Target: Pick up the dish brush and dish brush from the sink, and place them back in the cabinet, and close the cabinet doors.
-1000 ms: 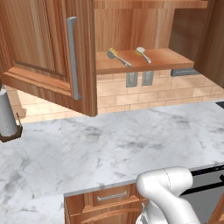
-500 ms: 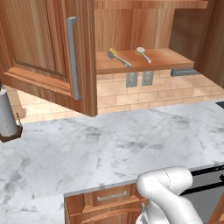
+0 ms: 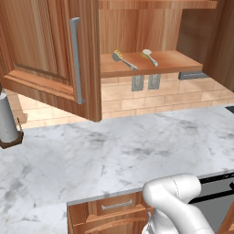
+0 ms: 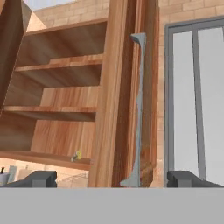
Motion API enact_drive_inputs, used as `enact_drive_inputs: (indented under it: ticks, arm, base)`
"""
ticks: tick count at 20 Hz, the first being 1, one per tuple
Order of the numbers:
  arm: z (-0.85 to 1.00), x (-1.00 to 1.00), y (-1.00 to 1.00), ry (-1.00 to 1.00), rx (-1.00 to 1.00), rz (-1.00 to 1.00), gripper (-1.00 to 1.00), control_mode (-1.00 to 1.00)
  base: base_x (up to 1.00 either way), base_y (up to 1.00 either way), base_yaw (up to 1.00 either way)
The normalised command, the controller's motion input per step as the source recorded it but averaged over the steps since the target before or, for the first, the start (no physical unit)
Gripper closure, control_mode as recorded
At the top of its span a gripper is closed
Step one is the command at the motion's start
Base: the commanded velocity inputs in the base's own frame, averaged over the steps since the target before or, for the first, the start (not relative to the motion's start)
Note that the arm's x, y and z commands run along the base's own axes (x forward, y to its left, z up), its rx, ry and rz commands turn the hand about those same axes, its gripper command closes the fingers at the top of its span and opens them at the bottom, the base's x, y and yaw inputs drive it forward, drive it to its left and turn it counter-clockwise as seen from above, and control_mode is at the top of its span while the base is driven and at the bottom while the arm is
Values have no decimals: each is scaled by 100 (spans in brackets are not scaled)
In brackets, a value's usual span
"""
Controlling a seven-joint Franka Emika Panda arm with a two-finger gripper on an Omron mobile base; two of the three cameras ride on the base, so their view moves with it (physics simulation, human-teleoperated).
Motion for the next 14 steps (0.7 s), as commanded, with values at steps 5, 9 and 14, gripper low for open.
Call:
enact_drive_inputs:
  ticks: [5, 9, 14]
  arm:
    - [-5, 24, -2, -2, 0, 7, -100, -100]
    - [-4, 21, -9, -2, 0, 7, -100, -100]
    - [-1, 20, -15, -2, 0, 7, -100, -100]
  base:
    - [0, 0, 0]
    - [0, 0, 0]
    - [0, 0, 0]
